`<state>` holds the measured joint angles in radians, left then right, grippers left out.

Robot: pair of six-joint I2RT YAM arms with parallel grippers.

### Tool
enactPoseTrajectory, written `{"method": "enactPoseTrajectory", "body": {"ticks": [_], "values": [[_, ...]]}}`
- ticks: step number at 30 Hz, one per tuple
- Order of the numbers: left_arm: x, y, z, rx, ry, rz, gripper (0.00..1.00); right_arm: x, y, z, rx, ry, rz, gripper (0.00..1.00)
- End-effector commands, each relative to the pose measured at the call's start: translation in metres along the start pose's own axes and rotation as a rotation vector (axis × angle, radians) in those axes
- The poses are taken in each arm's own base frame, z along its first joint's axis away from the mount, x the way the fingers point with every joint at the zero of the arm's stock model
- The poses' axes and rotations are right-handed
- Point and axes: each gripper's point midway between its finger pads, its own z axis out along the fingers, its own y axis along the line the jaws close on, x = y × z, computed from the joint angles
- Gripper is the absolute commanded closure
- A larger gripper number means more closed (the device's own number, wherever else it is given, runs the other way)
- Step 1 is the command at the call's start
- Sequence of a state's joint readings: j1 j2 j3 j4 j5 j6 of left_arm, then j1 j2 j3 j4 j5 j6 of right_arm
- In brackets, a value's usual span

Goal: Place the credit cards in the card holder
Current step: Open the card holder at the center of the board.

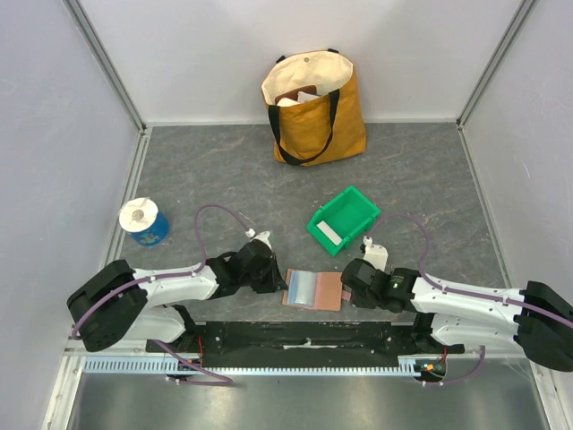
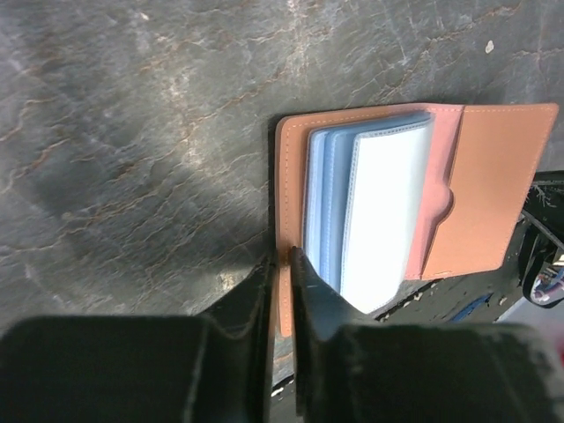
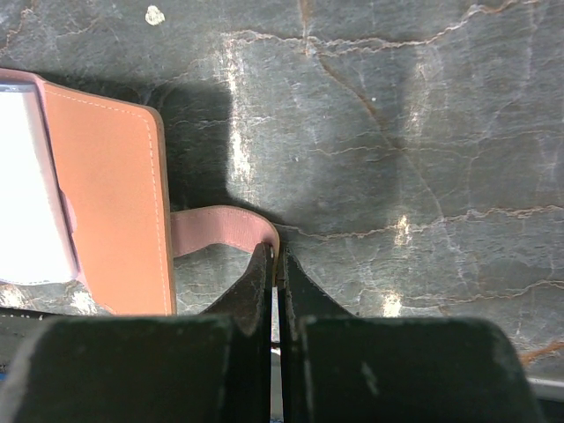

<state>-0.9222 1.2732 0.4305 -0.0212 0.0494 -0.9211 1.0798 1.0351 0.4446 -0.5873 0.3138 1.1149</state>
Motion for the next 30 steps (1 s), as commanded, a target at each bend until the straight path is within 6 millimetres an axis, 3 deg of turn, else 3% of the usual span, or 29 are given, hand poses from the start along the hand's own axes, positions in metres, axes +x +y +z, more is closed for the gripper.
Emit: {"method": "enactPoseTrajectory", "body": {"ticks": [1,3,7,10,15,17,19,24,28,30], "values": [[0.004,-0.011,0.004,0.072,0.017,-0.030,0.89,0.001,-0.015,0.003,0.062,-0.005,-0.032,1.00],[0.004,-0.015,0.003,0.092,0.018,-0.024,0.98,0.000,-0.013,0.002,0.051,-0.009,-0.031,1.00],[-0.003,-0.026,-0.001,0.130,0.000,-0.017,0.98,0.000,-0.009,0.002,0.034,-0.007,-0.035,0.99],[-0.008,-0.036,-0.006,0.160,-0.011,-0.004,0.98,-0.006,-0.002,-0.001,0.001,-0.025,-0.029,0.92],[-0.017,-0.051,-0.018,0.192,-0.021,0.023,0.98,-0.025,0.015,-0.017,-0.073,-0.091,-0.021,0.69],[-0.023,-0.057,-0.025,0.204,-0.037,0.035,0.98,-0.035,0.019,-0.027,-0.089,-0.123,-0.003,0.52],[-0.024,-0.057,-0.032,0.185,-0.035,0.043,0.98,-0.046,0.019,-0.037,-0.095,-0.164,0.021,0.43],[-0.025,-0.066,-0.039,0.186,0.000,0.083,0.98,-0.061,0.035,-0.060,-0.186,-0.210,0.039,0.40],[-0.024,-0.063,-0.037,0.159,0.018,0.086,0.98,-0.063,0.049,-0.062,-0.228,-0.205,0.040,0.41],[-0.019,-0.054,-0.035,0.124,0.036,0.068,0.98,-0.065,0.045,-0.060,-0.189,-0.208,0.043,0.40]]}}
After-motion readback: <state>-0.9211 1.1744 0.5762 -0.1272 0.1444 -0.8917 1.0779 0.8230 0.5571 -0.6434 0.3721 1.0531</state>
